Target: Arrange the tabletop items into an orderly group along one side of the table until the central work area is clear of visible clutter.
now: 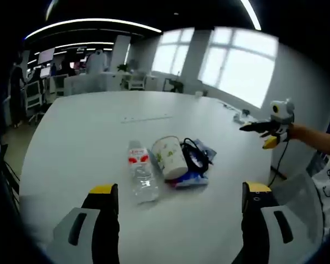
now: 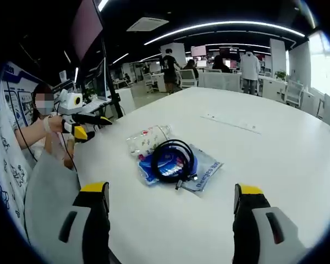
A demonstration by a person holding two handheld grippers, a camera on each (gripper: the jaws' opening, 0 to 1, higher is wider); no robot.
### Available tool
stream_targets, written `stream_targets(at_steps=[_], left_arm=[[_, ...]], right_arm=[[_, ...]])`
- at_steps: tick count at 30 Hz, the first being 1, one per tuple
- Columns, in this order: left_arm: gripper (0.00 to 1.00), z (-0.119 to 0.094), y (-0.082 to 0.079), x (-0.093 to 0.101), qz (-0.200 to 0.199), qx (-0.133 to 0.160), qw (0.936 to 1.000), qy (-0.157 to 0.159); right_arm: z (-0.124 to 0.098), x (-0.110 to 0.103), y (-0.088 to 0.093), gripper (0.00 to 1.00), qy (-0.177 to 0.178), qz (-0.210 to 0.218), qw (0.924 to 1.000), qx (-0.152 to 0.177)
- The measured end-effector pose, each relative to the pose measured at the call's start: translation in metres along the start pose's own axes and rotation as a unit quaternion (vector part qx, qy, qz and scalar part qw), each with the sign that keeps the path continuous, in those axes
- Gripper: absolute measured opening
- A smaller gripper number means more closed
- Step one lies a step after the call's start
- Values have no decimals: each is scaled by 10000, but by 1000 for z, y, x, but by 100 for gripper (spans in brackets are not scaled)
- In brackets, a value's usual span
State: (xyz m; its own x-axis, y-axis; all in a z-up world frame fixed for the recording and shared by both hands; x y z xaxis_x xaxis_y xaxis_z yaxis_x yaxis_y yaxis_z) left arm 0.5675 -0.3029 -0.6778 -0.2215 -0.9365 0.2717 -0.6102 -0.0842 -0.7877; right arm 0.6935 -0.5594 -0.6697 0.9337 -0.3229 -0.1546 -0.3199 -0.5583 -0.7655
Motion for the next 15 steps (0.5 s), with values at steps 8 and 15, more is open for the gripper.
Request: stream_targets(at_steps=[8, 15], left_arm=[[87, 3, 3, 0, -78, 1, 10000, 33], [85, 6, 6, 1, -149, -27, 9999, 72]], right_arm=[[3, -2, 1, 92, -44, 32, 10000, -46], [7, -3, 1, 92, -80, 47, 9999, -86]])
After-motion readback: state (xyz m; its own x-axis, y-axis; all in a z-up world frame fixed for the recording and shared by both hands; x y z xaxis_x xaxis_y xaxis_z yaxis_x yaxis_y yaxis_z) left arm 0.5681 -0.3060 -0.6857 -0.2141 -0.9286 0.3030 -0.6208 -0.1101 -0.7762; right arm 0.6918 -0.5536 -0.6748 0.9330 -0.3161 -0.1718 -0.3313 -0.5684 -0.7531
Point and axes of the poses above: the point that each gripper's makers call its tool centre point, and the gripper's own axes: z roughly forward along the fingers, x roughly to its right, y roughly out of its underside, the point moved 2 cm from there along -z, roughly backward along the fingers, and after that the axes turned 7 degrees about -x, right-handed, at the moved point
